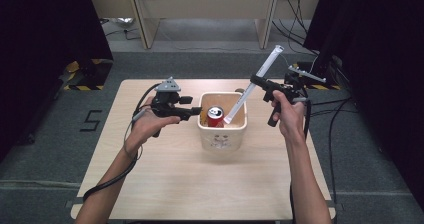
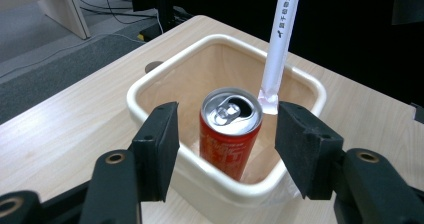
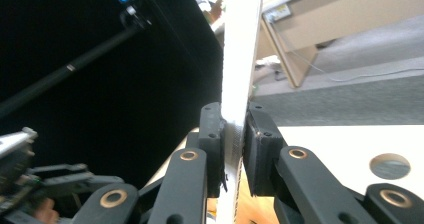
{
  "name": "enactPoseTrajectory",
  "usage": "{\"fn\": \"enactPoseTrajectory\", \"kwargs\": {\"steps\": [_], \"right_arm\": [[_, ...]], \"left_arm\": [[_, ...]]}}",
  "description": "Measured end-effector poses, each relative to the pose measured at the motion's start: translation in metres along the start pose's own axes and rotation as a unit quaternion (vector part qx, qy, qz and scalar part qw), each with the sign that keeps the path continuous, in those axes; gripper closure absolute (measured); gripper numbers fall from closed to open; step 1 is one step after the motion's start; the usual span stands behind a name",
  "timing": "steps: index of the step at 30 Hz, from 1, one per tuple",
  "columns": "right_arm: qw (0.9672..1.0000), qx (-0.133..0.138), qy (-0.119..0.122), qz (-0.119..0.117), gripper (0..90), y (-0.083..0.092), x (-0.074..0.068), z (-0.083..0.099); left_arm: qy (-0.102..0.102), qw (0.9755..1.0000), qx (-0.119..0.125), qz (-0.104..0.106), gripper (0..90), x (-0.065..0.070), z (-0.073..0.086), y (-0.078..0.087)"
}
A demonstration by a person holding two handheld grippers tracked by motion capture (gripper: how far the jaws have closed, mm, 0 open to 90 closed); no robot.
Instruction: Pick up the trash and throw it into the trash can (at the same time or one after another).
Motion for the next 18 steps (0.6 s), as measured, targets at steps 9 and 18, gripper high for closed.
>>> {"fn": "enactPoseTrajectory", "kwargs": {"steps": [9, 18], "right_arm": [[0.9988, -0.044, 0.005, 0.023, 79.9, -0.018, 0.014, 0.025], [0.9945, -0.098, 0.002, 0.037, 49.5, -0.035, 0.022, 0.049]], "left_arm": [[0.011, 0.9999, -0.007, -0.005, 41.9, -0.007, 0.022, 0.003], [0.023, 0.9997, -0.006, -0.01, 41.2, -0.01, 0.043, 0.005]]}}
Point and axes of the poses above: each handheld gripper's, and its own axes: y roughly backward along the jaws, z roughly out of its underside, x roughly to its right, the point moved 1 cm from there along -y, roughly forward along the jaws, and after that the axes turned 7 degrees about -z, right-handed, at the moved point
